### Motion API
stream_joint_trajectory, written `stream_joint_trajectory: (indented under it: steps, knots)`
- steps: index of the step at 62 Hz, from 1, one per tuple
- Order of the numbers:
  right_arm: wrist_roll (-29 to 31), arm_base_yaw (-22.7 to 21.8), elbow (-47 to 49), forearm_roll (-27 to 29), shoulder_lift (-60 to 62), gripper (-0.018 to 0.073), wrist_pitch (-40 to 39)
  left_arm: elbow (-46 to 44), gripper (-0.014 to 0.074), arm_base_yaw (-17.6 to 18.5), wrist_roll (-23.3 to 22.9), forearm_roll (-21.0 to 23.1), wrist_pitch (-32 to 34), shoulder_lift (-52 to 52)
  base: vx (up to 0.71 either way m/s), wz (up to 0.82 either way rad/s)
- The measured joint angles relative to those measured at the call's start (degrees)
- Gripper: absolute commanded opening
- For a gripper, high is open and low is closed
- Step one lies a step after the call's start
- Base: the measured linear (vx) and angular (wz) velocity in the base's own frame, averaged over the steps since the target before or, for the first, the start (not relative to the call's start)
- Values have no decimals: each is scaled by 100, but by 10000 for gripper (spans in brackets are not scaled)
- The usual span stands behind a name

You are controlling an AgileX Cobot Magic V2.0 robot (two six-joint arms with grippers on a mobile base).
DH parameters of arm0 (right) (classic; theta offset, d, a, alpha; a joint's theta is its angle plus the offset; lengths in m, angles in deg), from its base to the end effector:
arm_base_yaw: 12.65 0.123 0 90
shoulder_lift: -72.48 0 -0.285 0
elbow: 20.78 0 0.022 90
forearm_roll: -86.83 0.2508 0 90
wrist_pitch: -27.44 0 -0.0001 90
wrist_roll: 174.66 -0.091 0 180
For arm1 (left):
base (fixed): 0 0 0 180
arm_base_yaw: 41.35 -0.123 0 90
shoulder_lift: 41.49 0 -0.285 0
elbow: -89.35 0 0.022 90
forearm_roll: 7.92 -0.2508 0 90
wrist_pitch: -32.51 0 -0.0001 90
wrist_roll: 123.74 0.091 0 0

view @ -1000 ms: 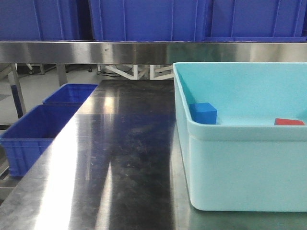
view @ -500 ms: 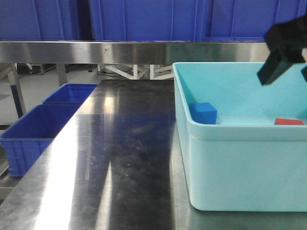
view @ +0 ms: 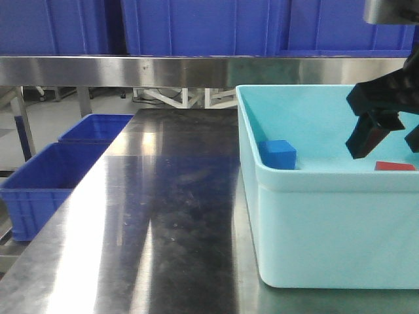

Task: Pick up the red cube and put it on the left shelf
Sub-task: 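Lower the right gripper into the cyan tub over the red cube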

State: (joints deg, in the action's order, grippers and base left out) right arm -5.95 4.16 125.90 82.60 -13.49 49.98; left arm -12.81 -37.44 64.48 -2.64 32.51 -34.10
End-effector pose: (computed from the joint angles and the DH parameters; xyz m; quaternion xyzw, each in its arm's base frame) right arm 0.2551 0.0744 0.2323 -0.0730 0.9420 0.0555 0.3229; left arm 0.0560 -0.0038 0.2099 0.0404 0.6759 -0.0062 0.7359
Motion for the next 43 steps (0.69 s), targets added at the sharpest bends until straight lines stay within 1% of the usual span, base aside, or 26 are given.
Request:
stream_joint_trajectory:
  steps: [43]
  knots:
    - [-122, 0, 12, 0, -443, 581, 174, 0, 106, 0, 0, 0, 0, 0, 0, 0]
